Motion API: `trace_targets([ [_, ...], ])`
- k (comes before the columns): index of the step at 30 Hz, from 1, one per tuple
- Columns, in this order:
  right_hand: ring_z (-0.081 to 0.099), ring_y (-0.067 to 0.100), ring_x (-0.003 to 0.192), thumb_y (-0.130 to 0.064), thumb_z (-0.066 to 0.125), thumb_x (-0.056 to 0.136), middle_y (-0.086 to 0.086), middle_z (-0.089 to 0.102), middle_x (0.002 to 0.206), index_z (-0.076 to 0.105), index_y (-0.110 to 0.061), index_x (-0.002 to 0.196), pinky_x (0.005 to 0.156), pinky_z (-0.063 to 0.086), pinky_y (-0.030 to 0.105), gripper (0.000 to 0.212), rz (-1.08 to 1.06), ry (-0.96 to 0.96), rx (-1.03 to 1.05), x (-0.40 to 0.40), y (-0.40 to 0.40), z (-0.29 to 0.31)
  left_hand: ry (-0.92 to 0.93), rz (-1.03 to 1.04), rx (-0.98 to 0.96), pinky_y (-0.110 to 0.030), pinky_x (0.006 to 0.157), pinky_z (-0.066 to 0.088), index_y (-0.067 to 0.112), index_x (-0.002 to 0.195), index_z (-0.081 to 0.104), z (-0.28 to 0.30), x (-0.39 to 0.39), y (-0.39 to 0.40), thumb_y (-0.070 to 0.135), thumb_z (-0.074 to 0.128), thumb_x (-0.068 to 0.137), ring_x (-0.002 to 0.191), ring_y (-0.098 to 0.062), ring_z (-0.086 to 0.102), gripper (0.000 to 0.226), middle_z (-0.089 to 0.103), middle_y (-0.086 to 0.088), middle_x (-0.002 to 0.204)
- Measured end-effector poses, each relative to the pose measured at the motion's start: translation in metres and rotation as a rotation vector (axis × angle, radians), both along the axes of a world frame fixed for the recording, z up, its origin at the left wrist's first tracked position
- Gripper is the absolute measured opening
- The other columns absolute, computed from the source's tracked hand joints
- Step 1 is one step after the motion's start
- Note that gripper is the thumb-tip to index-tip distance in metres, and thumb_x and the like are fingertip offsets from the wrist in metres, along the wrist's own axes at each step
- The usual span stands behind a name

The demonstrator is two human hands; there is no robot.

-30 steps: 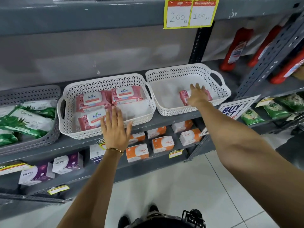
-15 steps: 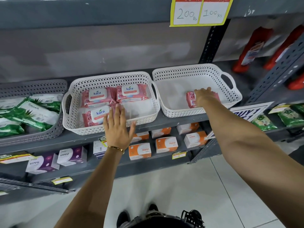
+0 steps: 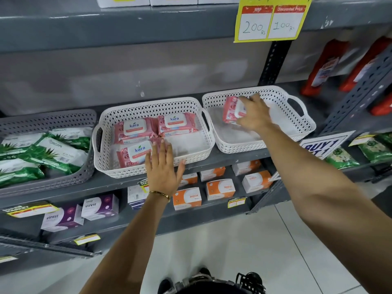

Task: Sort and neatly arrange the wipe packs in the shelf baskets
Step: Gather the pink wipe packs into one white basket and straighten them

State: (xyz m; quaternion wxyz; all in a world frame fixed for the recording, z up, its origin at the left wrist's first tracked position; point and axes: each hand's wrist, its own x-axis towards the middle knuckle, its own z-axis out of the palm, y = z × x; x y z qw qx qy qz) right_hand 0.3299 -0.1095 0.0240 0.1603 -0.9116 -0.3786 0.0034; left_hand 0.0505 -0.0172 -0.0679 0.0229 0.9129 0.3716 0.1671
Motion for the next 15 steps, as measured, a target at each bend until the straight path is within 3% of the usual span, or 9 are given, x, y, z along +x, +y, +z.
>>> trace_targets([
  [3,0.047,0.031,0.117,-0.021,0.082,0.068,0.016,0.042,0.127,0.045,-0.018,0.138,0.105,0.041,0.042,0.079,0.215,0.141,0.130,-0.033,0.023,0.015,0.006,-0.026,-0.023,-0.052,0.109,0.023,0.001,0.135,0.043,0.004,-0.004,-0.002,0.053,0.012,0.095,0.133,-0.038,0.035,0.073,0.045,-0.020,0.140],
  [8,0.046,0.028,0.115,-0.023,0.082,0.069,0.014,0.042,0.127,0.043,-0.019,0.139,0.102,0.042,0.040,0.080,0.441,0.123,-0.043,-0.099,0.070,0.021,0.043,-0.062,-0.094,-0.052,0.109,0.025,0.003,0.135,0.043,0.011,-0.024,0.010,0.056,0.002,0.093,0.134,-0.036,0.033,0.079,0.044,-0.019,0.141],
  [13,0.044,0.029,0.124,-0.021,0.078,0.070,0.008,0.039,0.135,0.041,-0.030,0.139,0.110,0.031,0.053,0.080,0.417,0.050,-0.229,-0.136,0.088,-0.002,0.087,-0.054,-0.093,-0.049,0.113,0.015,0.005,0.141,0.035,0.014,-0.057,0.035,0.060,-0.011,0.087,0.139,-0.036,0.024,0.089,0.035,-0.019,0.147],
  [15,0.036,0.032,0.133,-0.015,0.077,0.072,0.011,0.029,0.146,0.037,-0.029,0.142,0.112,0.031,0.053,0.082,0.390,0.129,-0.217,-0.145,0.091,-0.016,0.084,-0.030,-0.118,-0.046,0.114,0.007,0.007,0.144,0.028,0.019,-0.065,0.042,0.059,-0.007,0.087,0.141,-0.035,0.016,0.085,0.027,-0.017,0.151],
])
